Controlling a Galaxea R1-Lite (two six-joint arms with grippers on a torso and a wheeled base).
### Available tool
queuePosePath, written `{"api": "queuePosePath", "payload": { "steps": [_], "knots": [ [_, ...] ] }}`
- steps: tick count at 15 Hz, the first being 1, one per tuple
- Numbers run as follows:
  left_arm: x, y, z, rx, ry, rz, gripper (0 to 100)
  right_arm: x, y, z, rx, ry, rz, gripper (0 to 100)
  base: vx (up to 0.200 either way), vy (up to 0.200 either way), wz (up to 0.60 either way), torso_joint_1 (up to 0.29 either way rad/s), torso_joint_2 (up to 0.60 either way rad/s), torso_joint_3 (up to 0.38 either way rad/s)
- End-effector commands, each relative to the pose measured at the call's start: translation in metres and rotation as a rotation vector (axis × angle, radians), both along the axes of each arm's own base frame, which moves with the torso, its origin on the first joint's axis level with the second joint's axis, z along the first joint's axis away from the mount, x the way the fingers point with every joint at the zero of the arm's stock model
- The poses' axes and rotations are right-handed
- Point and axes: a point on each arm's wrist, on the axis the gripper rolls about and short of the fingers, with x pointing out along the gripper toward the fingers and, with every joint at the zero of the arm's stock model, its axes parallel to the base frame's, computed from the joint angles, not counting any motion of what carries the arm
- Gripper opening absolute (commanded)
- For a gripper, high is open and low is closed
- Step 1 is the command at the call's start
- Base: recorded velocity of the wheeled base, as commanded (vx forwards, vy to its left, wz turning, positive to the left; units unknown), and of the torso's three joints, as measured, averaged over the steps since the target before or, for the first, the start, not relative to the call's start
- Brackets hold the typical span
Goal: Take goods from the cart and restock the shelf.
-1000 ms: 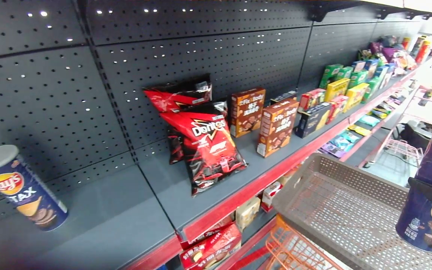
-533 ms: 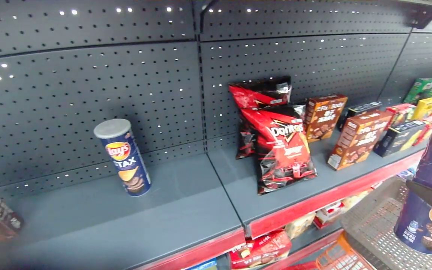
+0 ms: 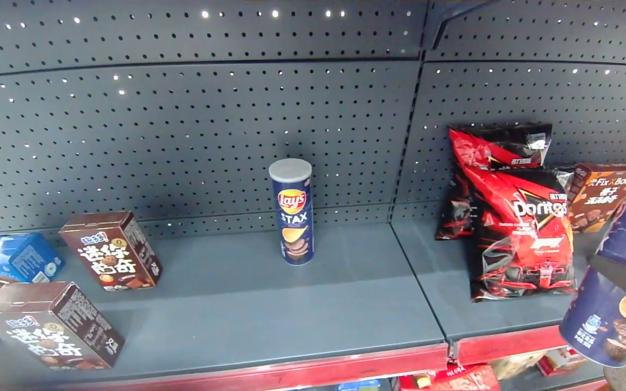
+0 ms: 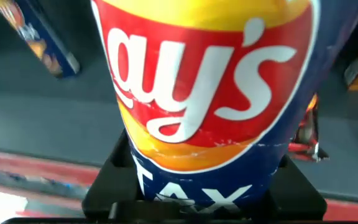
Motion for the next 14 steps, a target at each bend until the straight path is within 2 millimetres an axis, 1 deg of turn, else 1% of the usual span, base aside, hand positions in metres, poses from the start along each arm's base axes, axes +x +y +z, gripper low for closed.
{"api": "queuePosePath", "payload": {
  "steps": [1,3,4,6,7,8,9,11,13,14],
  "knots": [
    [0.0,0.0,0.0,0.0,0.001,0.001,100,-0.011,0.001,0.002,0.034,-0.047,0.01,0,0.0,0.0,0.0,0.0,0.0,0.0],
    [0.0,0.0,0.0,0.0,0.001,0.001,100,-0.019,0.0,-0.003,0.036,-0.071,0.003,0,0.0,0.0,0.0,0.0,0.0,0.0],
    [0.0,0.0,0.0,0.0,0.001,0.001,100,-0.027,-0.004,-0.011,0.037,-0.076,-0.028,0,0.0,0.0,0.0,0.0,0.0,0.0],
    [0.0,0.0,0.0,0.0,0.001,0.001,100,-0.037,-0.007,-0.02,0.036,-0.077,-0.06,0,0.0,0.0,0.0,0.0,0.0,0.0],
    [0.0,0.0,0.0,0.0,0.001,0.001,100,-0.049,-0.008,-0.026,0.05,-0.09,-0.071,0,0.0,0.0,0.0,0.0,0.0,0.0],
    [0.0,0.0,0.0,0.0,0.001,0.001,100,-0.054,-0.009,-0.029,0.049,-0.092,-0.075,0,0.0,0.0,0.0,0.0,0.0,0.0],
    [0.0,0.0,0.0,0.0,0.001,0.001,100,-0.067,-0.011,-0.035,0.049,-0.081,-0.105,0,0.0,0.0,0.0,0.0,0.0,0.0],
    [0.0,0.0,0.0,0.0,0.001,0.001,100,-0.086,-0.011,-0.047,0.046,-0.076,-0.112,0,0.0,0.0,0.0,0.0,0.0,0.0],
    [0.0,0.0,0.0,0.0,0.001,0.001,100,-0.093,-0.011,-0.052,0.041,-0.087,-0.138,0,0.0,0.0,0.0,0.0,0.0,0.0],
    [0.0,0.0,0.0,0.0,0.001,0.001,100,-0.095,-0.011,-0.051,0.041,-0.096,-0.159,0,0.0,0.0,0.0,0.0,0.0,0.0]
  ]
}}
